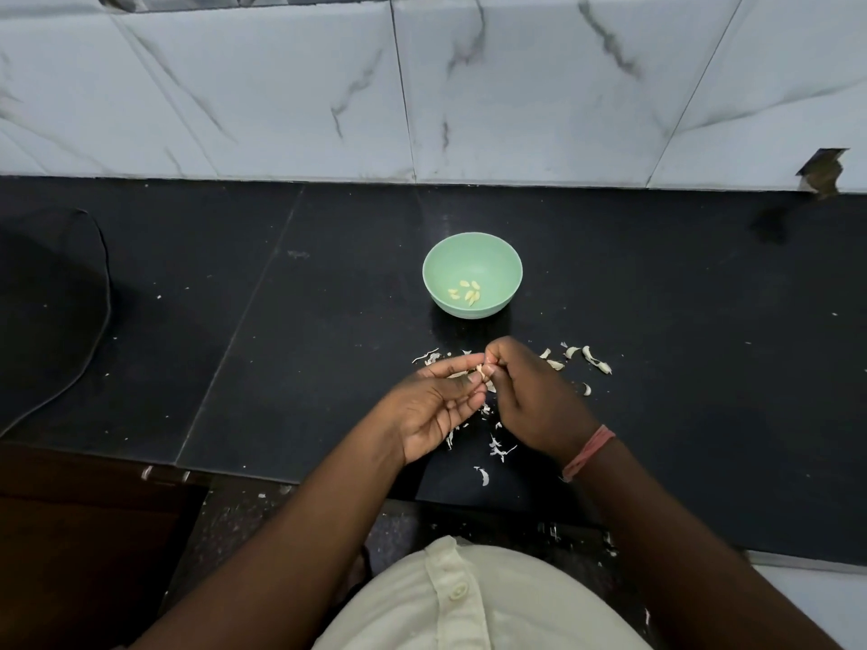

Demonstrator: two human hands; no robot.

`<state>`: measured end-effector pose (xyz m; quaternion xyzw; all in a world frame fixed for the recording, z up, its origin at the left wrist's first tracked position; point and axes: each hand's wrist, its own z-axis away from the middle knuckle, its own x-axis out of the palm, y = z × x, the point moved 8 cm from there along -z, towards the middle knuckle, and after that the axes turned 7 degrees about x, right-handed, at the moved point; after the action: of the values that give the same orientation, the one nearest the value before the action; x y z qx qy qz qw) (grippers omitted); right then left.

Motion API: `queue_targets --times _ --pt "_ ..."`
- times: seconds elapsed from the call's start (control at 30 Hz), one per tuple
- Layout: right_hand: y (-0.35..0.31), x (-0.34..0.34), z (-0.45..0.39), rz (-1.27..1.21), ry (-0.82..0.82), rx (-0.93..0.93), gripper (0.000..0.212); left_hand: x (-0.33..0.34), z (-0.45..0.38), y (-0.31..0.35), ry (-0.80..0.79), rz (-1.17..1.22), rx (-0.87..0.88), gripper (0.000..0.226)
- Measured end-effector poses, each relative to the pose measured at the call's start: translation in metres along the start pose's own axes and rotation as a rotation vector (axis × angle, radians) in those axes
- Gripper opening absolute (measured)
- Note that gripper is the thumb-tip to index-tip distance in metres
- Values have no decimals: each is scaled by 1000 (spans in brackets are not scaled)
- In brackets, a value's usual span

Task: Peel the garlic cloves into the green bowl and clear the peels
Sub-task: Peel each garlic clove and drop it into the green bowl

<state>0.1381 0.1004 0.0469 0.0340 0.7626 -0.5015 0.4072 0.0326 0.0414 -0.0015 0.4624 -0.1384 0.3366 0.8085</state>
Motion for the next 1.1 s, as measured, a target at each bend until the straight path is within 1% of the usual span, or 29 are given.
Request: queue_targets --times 0.1,0.2,0.3,0.4,0.5,0.6,0.73,0.77,0.83,0.9,1.1 --pt "4 0 3 9 32 21 8 3 -2 1 13 -41 36 23" --pt "4 0 5 -5 71 23 6 3 -2 -2 54 -12 50 22" --pt "1 4 10 -11 60 8 4 -1 -2 -3 133 67 64 18" --pt "-1 7 14 -27 60 -4 9 -12 -3 4 206 186 109 20" --pt "3 3 16 -67 94 50 11 -18 -3 8 205 211 155 22" --pt "8 1 10 -179 118 166 11 -19 -4 6 196 220 194 23" --pt "14 1 3 -345 180 297 18 -22 -4 9 190 161 255 25" --pt "15 2 2 -352 189 313 21 -22 -3 11 188 136 266 26" --pt "15 2 1 -280 197 303 25 -21 -1 12 179 99 278 27" --pt "14 4 -1 -247 177 289 22 -19 -1 12 169 60 288 27" --pt "10 3 -10 -328 141 282 7 -15 1 15 131 -64 321 24"
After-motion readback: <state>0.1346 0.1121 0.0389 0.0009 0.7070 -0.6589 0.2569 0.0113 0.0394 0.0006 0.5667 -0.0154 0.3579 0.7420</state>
